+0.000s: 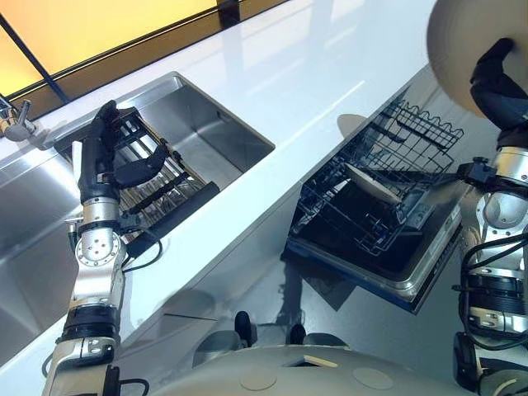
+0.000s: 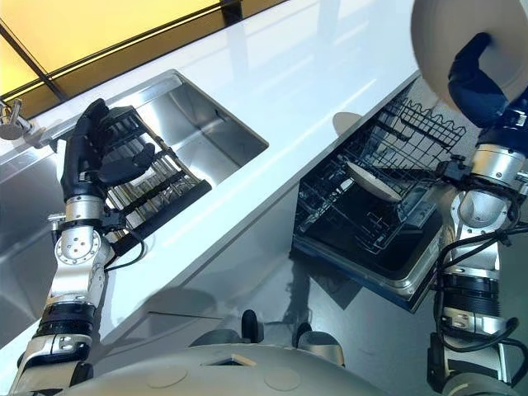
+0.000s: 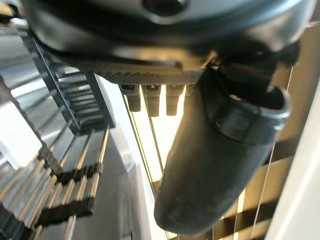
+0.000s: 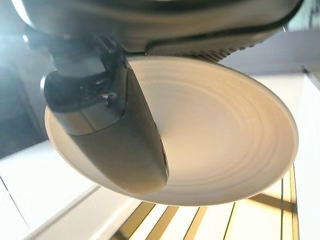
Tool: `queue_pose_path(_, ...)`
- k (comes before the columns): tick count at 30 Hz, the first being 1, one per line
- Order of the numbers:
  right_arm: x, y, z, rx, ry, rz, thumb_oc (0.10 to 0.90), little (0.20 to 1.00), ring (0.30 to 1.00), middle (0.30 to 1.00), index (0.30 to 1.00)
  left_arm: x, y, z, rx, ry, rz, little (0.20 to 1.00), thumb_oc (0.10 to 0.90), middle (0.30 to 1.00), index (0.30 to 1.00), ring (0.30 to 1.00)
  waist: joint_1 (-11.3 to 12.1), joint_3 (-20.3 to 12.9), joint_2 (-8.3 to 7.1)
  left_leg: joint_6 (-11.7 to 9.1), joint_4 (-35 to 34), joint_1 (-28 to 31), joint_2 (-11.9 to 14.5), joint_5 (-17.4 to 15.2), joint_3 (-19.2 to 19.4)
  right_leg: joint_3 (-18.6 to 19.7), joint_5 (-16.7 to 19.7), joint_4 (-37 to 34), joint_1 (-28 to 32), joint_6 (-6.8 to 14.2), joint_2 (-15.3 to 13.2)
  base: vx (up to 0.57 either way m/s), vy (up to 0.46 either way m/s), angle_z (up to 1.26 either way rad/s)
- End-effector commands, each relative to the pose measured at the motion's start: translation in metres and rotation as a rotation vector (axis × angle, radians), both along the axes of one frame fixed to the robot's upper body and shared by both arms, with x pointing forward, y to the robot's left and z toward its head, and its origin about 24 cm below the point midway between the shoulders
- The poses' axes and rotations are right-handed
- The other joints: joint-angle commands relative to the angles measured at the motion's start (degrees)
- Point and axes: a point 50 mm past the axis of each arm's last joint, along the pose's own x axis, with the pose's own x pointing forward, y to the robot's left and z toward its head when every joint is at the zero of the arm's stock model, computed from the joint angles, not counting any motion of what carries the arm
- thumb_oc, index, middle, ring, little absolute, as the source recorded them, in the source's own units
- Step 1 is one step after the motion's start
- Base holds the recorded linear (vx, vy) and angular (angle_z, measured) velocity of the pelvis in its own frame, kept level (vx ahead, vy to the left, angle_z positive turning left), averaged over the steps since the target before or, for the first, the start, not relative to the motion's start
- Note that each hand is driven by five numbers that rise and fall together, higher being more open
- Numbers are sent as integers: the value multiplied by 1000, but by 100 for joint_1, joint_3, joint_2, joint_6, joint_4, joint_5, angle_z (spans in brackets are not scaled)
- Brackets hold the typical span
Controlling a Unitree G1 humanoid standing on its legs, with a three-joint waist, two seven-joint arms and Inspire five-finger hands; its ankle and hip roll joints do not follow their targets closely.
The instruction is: Pick up plates and place into dishwasher.
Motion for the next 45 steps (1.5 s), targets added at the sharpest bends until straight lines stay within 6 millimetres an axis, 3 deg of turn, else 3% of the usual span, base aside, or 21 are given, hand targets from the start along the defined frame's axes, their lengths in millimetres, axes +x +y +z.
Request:
queue_pose_path(1,-18,-35,25,-41,-107,-168,100,200,300,300,300,-10,24,17,68,-94,36,900,800,900,900,900,130,-729,1,-54,36,282,25,-850,173,-171,-399,449,-320,-27,419,25,-12,5)
queue_pose_path(3,-19,-53,7,-40,35,-248,100,200,300,300,300,-14,28,17,73,-87,38,900,800,900,900,900,160,-712,-11,-64,36,276,24,-834,144,-194,-403,464,-317,-26,412,18,-10,4)
queue_pose_path(10,-16,-82,-35,-114,402,-370,100,200,300,300,300,-15,33,32,99,-142,15,900,800,900,900,900,253,-642,-23,-82,36,276,21,-785,46,-311,-422,559,-313,-40,385,6,-4,2)
queue_pose_path(12,-14,-87,-39,-163,461,-414,100,200,300,300,300,-13,30,39,104,-178,-6,900,800,900,900,900,295,-624,-19,-85,36,274,10,-772,-2,-341,-429,571,-299,-44,380,29,-16,6)
queue_pose_path(16,-9,-89,-50,-271,625,-418,100,200,300,300,300,-13,22,54,110,-258,-44,900,800,900,900,900,374,-598,4,-105,36,251,8,-730,-98,-421,-445,596,-281,-54,360,23,-8,11)
queue_pose_path(19,-6,-81,-60,-330,692,-352,100,200,300,300,300,-18,21,62,116,-294,-45,900,800,900,900,900,417,-576,21,-117,36,219,7,-692,-164,-480,-447,612,-275,-59,333,16,-2,14)
queue_pose_path(26,-6,-37,-69,-328,570,-192,100,200,300,300,300,-32,30,59,131,-296,27,900,800,900,900,900,410,-556,96,-115,36,157,4,-618,-222,-578,-395,605,-282,-26,267,17,7,15)
queue_pose_path(32,-19,-15,-69,-268,463,-89,100,200,300,300,300,-44,37,48,121,-262,88,900,800,900,900,900,314,-550,136,-107,36,123,17,-595,-188,-584,-382,626,-322,3,224,3,24,7)
queue_pose_path(45,-46,-8,-48,-289,309,-84,100,200,300,300,300,-61,47,41,95,-252,135,900,800,900,900,900,136,-576,113,-77,36,116,16,-628,-36,-492,-354,606,-416,46,219,-4,2,-2)
